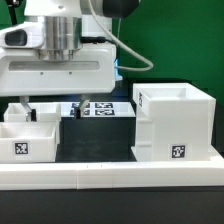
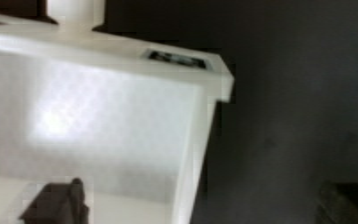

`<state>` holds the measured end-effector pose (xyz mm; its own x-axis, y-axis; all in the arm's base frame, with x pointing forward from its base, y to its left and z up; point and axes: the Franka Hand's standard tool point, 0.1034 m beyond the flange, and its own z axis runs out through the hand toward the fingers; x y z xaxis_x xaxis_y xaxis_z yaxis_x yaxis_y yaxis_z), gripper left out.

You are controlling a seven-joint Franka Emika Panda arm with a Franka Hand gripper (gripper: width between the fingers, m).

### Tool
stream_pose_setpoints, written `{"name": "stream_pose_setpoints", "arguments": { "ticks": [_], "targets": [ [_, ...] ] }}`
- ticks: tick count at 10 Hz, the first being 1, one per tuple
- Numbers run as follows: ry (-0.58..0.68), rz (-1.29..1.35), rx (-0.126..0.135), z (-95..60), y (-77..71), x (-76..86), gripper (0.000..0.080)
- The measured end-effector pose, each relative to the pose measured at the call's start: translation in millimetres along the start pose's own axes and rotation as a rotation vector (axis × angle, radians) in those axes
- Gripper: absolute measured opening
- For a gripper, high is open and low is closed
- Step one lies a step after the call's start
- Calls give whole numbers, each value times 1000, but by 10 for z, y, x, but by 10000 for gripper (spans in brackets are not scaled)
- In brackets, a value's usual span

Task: Assemble drawer

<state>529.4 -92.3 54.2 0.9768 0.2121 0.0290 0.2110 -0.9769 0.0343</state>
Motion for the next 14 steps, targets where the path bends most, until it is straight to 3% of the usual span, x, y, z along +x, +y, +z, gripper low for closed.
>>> {"name": "stream_pose_setpoints", "arguments": {
  "ticks": [4, 5, 7, 11, 14],
  "targets": [
    [-1, 3, 0, 8, 2, -4, 649],
    [-29, 85, 29, 24, 28, -68, 649],
    [-34, 126, 18, 167, -7, -117, 649],
    [-37, 120, 17, 243, -95, -92, 649],
    [-27, 109, 1, 430, -89, -129, 649]
  ]
}}
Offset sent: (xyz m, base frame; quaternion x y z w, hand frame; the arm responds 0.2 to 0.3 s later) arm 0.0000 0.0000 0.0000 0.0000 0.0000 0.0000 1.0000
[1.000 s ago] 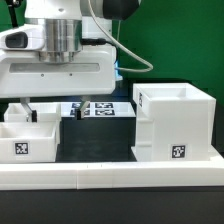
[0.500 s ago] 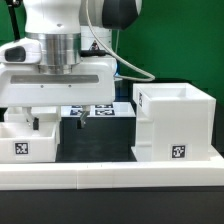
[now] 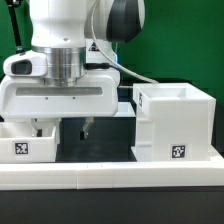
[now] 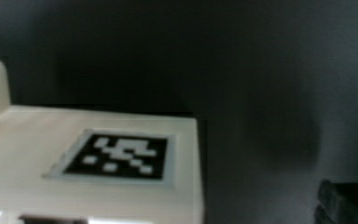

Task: Assemble drawer

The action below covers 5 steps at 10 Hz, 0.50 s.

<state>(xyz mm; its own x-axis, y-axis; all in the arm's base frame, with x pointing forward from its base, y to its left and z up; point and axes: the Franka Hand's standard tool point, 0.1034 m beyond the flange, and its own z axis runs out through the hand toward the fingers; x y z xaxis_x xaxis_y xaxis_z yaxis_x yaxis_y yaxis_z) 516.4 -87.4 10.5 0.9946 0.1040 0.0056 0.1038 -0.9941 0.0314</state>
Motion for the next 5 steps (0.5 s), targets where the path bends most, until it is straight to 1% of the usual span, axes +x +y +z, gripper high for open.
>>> {"name": "stream_pose_setpoints", "arguments": {
  "ticks": [2, 4, 5],
  "targets": [
    [7, 4, -6, 35, 29, -20, 649],
    [16, 4, -11, 39, 37, -13, 649],
    [16, 4, -11, 39, 37, -12, 537]
  ]
}}
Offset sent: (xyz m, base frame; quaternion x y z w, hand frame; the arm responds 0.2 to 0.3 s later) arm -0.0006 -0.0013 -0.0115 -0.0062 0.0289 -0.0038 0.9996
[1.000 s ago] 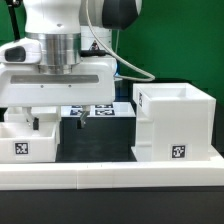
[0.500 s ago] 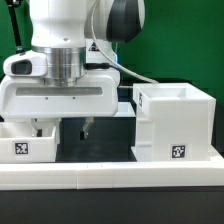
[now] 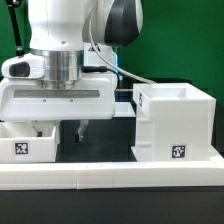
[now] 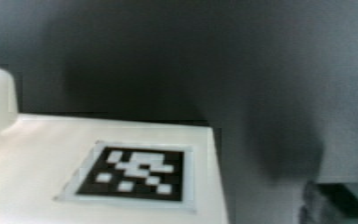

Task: Assemble drawer

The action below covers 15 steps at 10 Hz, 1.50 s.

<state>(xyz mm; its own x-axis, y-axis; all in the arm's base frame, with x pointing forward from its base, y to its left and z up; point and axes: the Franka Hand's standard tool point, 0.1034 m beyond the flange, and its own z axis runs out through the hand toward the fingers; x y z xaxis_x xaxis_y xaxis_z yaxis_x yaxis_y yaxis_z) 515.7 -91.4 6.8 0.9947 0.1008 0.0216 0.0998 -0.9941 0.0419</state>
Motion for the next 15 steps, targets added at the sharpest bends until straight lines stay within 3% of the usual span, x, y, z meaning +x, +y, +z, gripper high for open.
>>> {"name": "stream_pose_setpoints", "arguments": {
  "ticks": [2, 3, 4, 11, 15],
  "targets": [
    [0, 0, 0, 0, 0, 0, 230],
    [0, 0, 0, 0, 0, 0, 230],
    [0, 0, 0, 0, 0, 0, 65],
    [0, -4, 0, -8, -5, 7, 41],
    [-16, -148, 24, -380, -144, 165, 42]
  ]
}}
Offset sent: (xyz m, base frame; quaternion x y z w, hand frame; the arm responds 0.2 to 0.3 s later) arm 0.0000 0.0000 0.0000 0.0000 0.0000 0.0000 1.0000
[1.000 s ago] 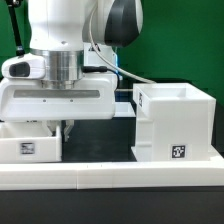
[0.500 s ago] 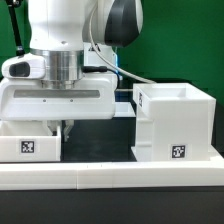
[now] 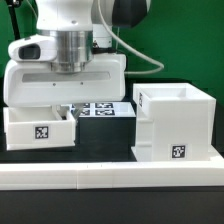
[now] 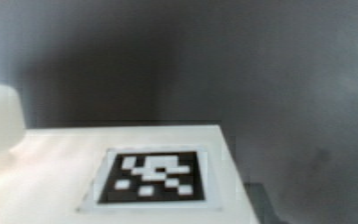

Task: Assemble drawer

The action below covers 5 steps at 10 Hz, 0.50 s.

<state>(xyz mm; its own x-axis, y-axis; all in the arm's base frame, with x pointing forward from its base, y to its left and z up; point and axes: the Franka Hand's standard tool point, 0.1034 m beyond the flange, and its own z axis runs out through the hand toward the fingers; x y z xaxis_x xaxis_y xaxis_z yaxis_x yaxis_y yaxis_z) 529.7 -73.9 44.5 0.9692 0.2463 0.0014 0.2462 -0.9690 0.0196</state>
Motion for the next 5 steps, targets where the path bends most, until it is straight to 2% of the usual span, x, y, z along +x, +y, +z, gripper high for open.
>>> {"name": "stream_pose_setpoints", "arguments": {
  "ticks": [3, 5],
  "targets": [
    [-5, -68, -3, 56, 7, -31, 42],
    [-17, -350, -15, 77, -3, -21, 42]
  ]
}}
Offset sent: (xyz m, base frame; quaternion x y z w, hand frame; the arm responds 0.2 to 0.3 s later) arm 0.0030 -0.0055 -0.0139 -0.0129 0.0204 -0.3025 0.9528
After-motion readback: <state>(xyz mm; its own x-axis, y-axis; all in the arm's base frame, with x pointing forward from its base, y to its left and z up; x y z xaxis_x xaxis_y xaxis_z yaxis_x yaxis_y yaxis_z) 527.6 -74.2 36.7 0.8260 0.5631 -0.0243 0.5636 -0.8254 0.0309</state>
